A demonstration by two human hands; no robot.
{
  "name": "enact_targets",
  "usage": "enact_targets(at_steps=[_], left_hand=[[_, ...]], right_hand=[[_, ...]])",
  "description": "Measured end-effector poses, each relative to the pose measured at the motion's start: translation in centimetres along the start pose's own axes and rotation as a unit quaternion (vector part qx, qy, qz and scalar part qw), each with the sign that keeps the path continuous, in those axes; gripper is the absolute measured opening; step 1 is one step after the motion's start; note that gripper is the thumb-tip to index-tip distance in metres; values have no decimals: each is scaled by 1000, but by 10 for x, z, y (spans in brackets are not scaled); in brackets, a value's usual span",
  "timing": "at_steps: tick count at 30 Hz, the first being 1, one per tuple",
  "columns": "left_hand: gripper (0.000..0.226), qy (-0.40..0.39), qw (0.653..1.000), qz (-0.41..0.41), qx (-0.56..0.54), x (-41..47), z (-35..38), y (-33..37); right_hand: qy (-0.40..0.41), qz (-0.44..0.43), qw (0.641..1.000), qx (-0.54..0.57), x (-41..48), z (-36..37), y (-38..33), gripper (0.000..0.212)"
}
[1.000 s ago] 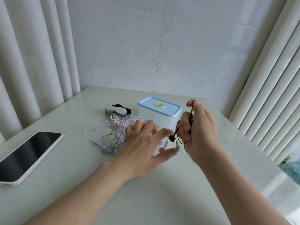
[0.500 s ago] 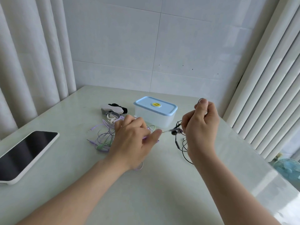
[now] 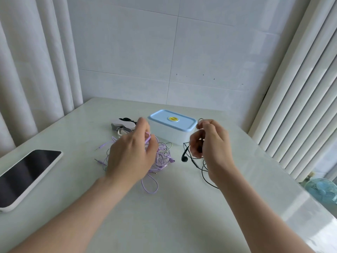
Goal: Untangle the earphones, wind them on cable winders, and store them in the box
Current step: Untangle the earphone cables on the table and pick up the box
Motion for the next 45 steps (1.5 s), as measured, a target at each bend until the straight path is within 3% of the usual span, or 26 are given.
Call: enact_targets(at_steps=[1, 3, 4, 6, 10, 12, 15, 20, 23, 25, 27, 30, 35, 37, 38, 41, 45], left_hand=[[18, -51, 998, 10, 37, -2, 8, 1], [50, -145, 986, 49, 65, -7, 25, 4], [53, -164, 981, 68, 79, -9, 29, 5], [38, -198, 968, 101, 120, -14, 37, 9], [50, -265, 949, 123, 121, -25, 52, 9], [48, -257, 952, 127, 107, -25, 53, 10], [41, -223, 958, 133, 119, -17, 50, 10], [65, -176, 951, 165, 195, -11, 38, 7], [86, -173, 948, 111, 244, -7, 31, -1], [78, -150, 952, 92, 250, -4, 23, -1], [58, -156, 954, 65, 247, -3, 19, -3], [28, -196, 957, 17, 214, -6, 22, -6], [22, -144, 975, 25, 167, -4, 24, 1], [27, -120, 981, 28, 151, 1, 27, 6], [35, -120, 982, 30, 142, 6, 29, 9], [50, -156, 980, -14, 120, 23, 39, 7], [29, -224, 950, -133, 173, 40, 54, -19]], right_hand=[[-19, 12, 999, -36, 0, 4, 3, 23], [-25, 30, 984, -174, 2, 6, 15, 28], [-17, 25, 965, -261, 3, 5, 20, 32], [7, -7, 920, -392, 5, 5, 26, 37], [21, -99, 884, -457, 5, 9, 22, 31], [13, -139, 867, -478, 3, 11, 20, 23], [8, -167, 857, -488, 3, 14, 18, 34], [89, -135, 821, -548, 22, -14, 25, 33], [121, -102, 836, -526, 41, -40, 40, 36], [114, -77, 854, -502, 49, -47, 50, 31], [108, -49, 840, -530, 53, -47, 61, 18], [116, -9, 807, -579, 53, -45, 64, 37], [105, 17, 819, -564, 57, -39, 61, 24], [85, -23, 862, -498, 61, -33, 60, 23], [74, -39, 893, -442, 59, -30, 57, 36], [67, -38, 951, -298, 52, -25, 44, 39], [29, 1, 985, -169, 44, -15, 37, 29]])
Point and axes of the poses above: each hand's wrist, its own x-axis towards the middle knuckle, its own z-axis out of the palm, y = z × x, the point moved 7 cm from there along x, towards the middle knuckle, and after that the axes turned 7 degrees about z, right-handed, at the moved point
